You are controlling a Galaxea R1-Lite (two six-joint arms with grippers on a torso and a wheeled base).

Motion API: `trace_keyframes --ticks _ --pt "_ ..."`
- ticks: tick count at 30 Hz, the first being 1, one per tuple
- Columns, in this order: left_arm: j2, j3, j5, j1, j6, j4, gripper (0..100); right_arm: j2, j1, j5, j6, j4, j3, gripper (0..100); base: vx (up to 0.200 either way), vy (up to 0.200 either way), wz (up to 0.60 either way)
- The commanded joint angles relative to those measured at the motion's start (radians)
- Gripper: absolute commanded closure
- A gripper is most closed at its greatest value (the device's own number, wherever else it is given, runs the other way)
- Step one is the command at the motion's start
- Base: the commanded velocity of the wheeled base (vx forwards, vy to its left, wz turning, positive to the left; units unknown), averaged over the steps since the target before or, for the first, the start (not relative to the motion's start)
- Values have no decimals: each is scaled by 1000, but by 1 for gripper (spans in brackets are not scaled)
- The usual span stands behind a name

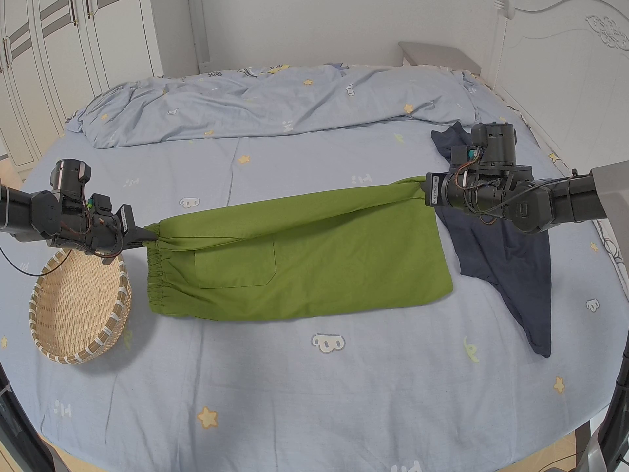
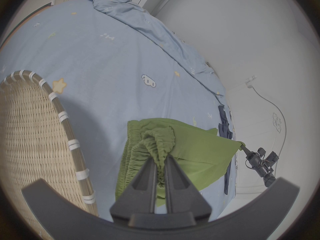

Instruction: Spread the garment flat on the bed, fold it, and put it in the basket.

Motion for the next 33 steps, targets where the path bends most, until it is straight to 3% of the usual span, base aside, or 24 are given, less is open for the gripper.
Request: trace_keyframes --ticks 1,33 --pt "12 -21 2 -5 0 0 100 43 -18 -1 -4 -5 -30 100 0 0 0" --pt "92 -117 24 -2 2 -14 100 167 -10 0 -27 -94 -113 100 0 0 0"
